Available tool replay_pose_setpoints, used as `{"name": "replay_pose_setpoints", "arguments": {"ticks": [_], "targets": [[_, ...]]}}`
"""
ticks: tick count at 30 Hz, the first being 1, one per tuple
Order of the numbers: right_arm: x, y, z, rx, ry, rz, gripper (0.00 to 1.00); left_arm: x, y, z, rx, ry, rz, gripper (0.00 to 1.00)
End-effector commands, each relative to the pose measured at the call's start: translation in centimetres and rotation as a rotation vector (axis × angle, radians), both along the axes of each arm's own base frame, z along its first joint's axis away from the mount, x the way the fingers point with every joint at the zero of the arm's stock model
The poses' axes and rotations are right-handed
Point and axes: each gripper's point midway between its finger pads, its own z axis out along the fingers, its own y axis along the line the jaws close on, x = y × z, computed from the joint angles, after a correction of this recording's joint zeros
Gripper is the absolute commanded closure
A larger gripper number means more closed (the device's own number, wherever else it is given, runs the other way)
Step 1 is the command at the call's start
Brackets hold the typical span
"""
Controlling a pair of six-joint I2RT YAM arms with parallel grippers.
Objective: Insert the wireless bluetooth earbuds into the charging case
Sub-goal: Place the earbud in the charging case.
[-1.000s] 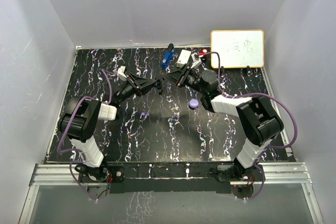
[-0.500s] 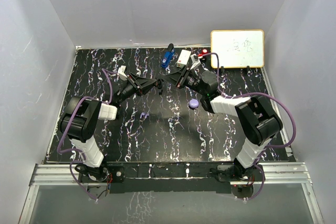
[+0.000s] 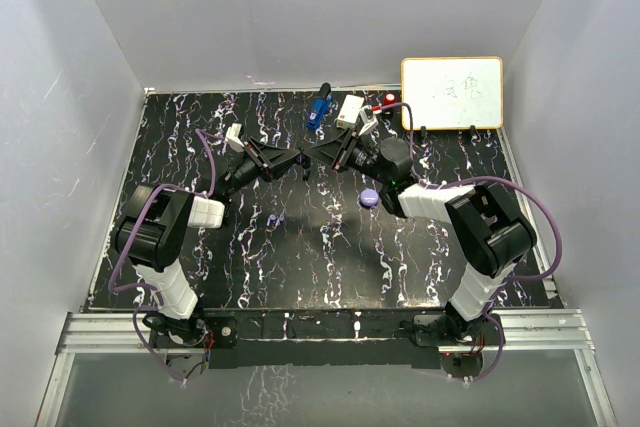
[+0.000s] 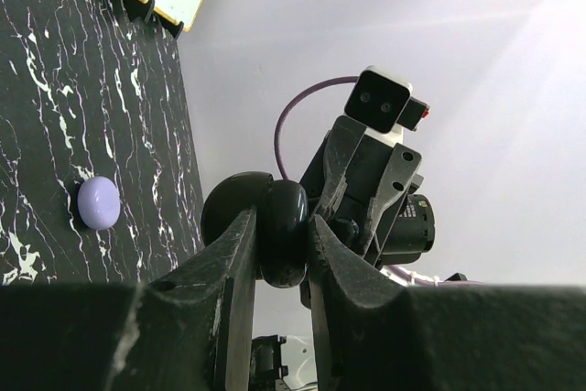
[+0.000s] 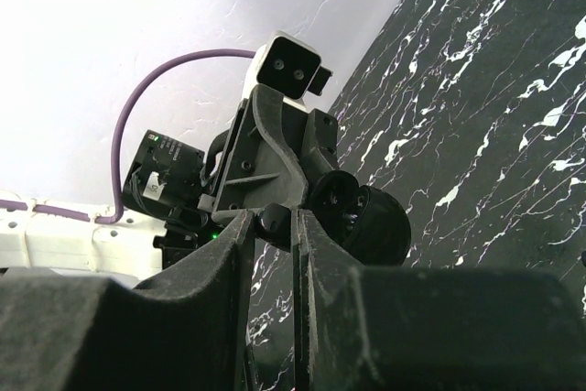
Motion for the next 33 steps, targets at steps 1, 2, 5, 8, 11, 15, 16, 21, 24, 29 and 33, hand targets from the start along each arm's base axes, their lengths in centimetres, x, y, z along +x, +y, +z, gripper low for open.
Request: {"name": "replay_pose_setpoints", "arguments": {"ticks": [1,2,5,8,11,15,16,21,24,29,33], "targets": [[-0.37,0.39,1.61,0.036,-0.068,0.017,1.0,0.16,-0.2,2.61,-0.02,-0.094,0.003,1.0],[-0.37,0.42,1.65,0.036,-0.068,0.018,1.0,0.16,-0.21,2.65,-0.02,-0.097,0.003,1.0],[-0.3,0.41,1.7,0.036,-0.07,0.014,1.0,0.11,-0.24,2.7,-0.021,-0.098,0.001,1.0],[-0.29,0.43,1.69,0.034,-0.071,0.015,1.0,0.07,-0.28,2.75,-0.023,-0.099,0.0,1.0],[-0.26,0.43,1.66,0.032,-0.072,0.013,1.0,-0.05,-0.38,2.86,-0.024,-0.103,-0.004,1.0],[-0.17,0.44,1.73,0.03,-0.075,0.011,1.0,-0.14,-0.44,3.01,-0.025,-0.107,-0.006,1.0],[-0.18,0.45,1.75,0.03,-0.076,0.012,1.0,-0.14,-0.42,3.01,-0.025,-0.107,-0.006,1.0],[-0.11,0.42,1.75,0.03,-0.077,0.008,1.0,-0.31,-0.45,3.14,-0.025,-0.109,-0.008,1.0],[-0.12,0.43,1.74,0.029,-0.077,0.009,1.0,-0.39,-0.49,3.2,-0.026,-0.11,-0.009,1.0],[-0.07,0.39,1.64,0.027,-0.076,0.005,1.0,-0.46,-0.42,3.25,-0.024,-0.112,-0.007,1.0],[-0.08,0.4,1.63,0.026,-0.077,0.006,1.0,-0.52,-0.45,3.3,-0.023,-0.113,-0.008,1.0]]}}
